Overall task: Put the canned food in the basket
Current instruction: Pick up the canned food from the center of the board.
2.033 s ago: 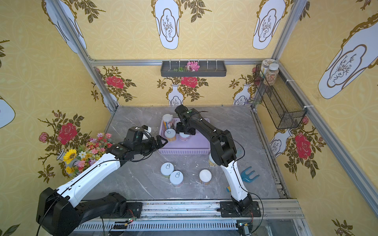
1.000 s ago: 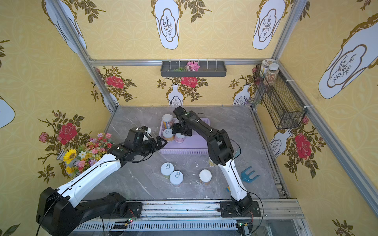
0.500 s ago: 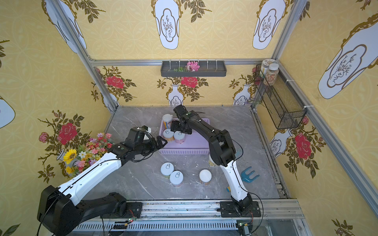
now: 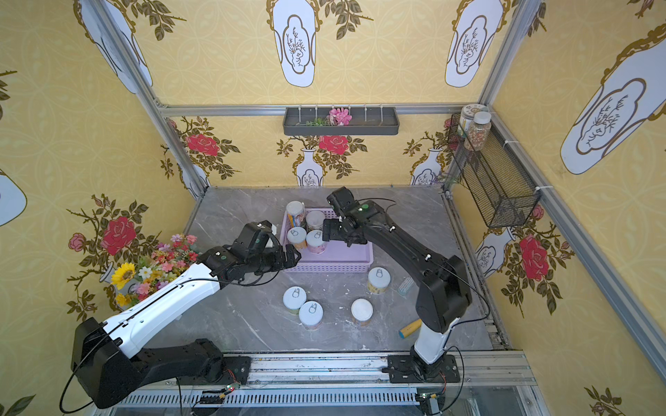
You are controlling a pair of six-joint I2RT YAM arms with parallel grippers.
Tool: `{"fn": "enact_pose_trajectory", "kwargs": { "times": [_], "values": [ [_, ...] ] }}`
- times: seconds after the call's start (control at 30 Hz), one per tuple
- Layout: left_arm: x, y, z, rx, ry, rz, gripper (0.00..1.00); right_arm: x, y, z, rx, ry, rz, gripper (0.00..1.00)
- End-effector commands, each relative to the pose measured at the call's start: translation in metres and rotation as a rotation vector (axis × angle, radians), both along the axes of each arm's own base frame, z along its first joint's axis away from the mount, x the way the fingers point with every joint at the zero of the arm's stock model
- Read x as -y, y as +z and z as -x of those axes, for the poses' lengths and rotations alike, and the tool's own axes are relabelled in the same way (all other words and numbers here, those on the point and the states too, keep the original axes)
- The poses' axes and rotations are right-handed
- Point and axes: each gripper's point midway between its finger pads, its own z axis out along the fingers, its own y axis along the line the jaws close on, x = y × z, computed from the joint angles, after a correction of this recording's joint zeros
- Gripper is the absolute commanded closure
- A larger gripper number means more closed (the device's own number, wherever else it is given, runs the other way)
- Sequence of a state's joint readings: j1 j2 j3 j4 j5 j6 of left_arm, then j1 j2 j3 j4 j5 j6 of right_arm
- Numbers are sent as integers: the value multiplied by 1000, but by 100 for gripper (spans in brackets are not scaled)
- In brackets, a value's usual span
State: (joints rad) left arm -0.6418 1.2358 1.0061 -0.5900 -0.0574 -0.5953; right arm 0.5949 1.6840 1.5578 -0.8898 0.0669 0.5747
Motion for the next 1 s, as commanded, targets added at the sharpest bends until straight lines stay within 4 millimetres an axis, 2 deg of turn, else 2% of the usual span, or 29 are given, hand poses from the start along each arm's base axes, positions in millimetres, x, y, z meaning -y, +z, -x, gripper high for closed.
{"fn": "enact_pose_trajectory", "kwargs": {
  "times": [0.0,0.1,0.2,0.4,0.5,0.67,0.83,0.97],
  "values": [
    [7,-2,12,-25,-23,-1,0,38,-2,42,-48,-28,136,3],
    [24,-4,23,-34,-65,48,0,52,-3,82,-96,-52,193,3],
    [45,-5,34,-48,-106,111,0,53,-10,120,-149,-64,207,3],
    [82,-10,63,-80,-175,202,0,50,-32,174,-266,-92,168,3],
    [96,-14,80,-92,-214,201,0,53,-40,187,-300,-110,155,3],
    [106,-25,108,-132,-245,202,0,52,-58,199,-353,-139,119,3],
    [103,-34,124,-163,-235,210,0,42,-75,201,-386,-139,71,3],
    [93,-41,128,-178,-201,218,0,35,-86,200,-400,-143,62,3]
  ]
}}
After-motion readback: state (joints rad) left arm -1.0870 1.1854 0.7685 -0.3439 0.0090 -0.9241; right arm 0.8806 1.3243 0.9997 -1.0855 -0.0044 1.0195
